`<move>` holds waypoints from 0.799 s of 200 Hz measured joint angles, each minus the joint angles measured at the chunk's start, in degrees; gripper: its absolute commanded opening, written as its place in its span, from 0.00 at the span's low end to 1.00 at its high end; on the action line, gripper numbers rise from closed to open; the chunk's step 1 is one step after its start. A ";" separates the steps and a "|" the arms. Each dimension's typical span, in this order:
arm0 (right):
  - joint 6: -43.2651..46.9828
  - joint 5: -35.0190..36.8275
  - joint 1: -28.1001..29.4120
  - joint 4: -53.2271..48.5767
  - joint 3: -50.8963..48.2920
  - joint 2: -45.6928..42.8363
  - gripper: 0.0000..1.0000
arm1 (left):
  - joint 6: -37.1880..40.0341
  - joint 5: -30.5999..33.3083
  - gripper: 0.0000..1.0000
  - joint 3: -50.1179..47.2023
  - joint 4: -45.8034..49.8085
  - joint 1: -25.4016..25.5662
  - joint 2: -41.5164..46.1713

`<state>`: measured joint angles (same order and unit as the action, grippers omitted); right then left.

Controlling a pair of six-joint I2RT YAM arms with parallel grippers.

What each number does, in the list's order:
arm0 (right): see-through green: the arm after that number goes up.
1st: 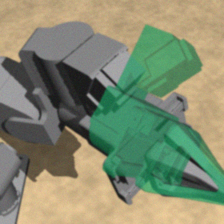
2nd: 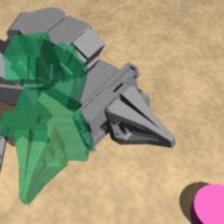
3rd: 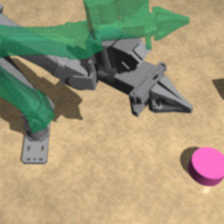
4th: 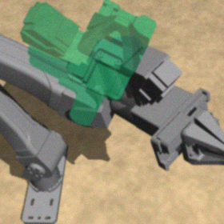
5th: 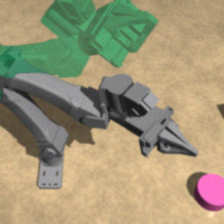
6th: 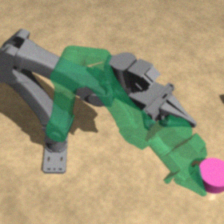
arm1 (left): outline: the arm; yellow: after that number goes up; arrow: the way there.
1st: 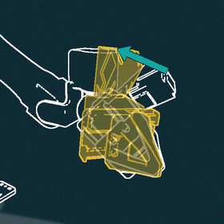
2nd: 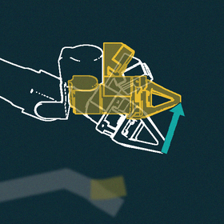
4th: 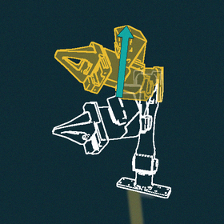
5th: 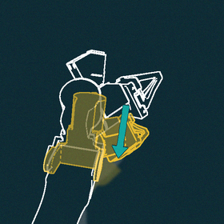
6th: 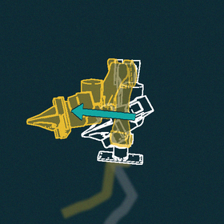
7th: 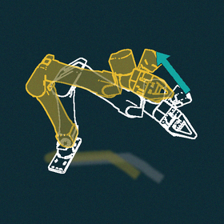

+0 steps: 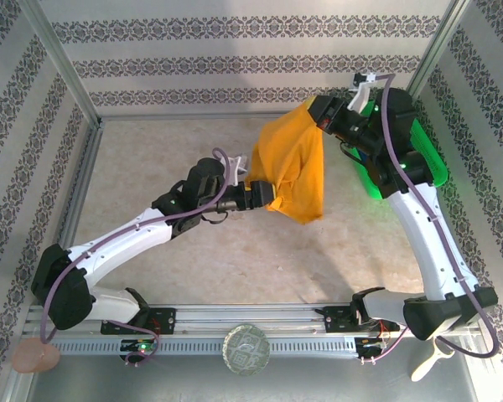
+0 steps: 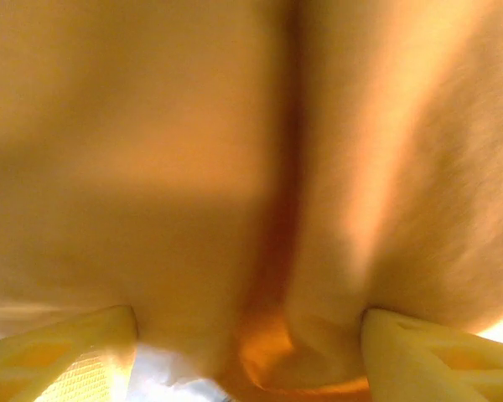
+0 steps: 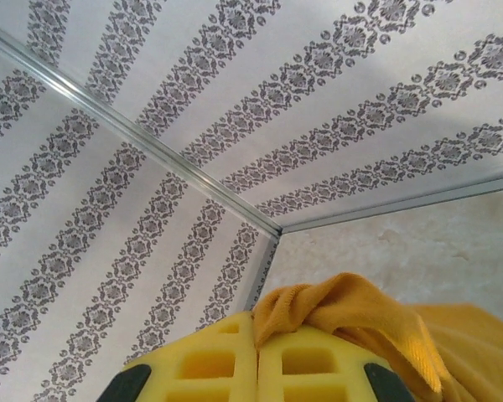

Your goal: Fold the inside-out t-shirt

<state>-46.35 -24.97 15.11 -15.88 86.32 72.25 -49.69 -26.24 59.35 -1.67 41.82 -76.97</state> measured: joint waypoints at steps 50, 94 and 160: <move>0.00 4.00 4.26 0.37 -0.94 1.81 0.00 | -0.17 5.79 0.71 0.37 -1.70 0.83 -0.92; 0.07 6.34 5.99 0.70 -1.42 2.36 0.00 | -0.15 7.26 0.72 -0.20 -2.56 0.90 -2.16; 0.04 7.91 7.17 1.36 -1.42 2.93 0.00 | -0.04 10.25 0.74 -2.40 -2.67 2.73 -1.66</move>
<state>-46.30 -17.06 22.28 -14.52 84.90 75.18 -49.74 -15.99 56.95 -4.34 44.56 -78.63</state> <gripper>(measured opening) 0.057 0.736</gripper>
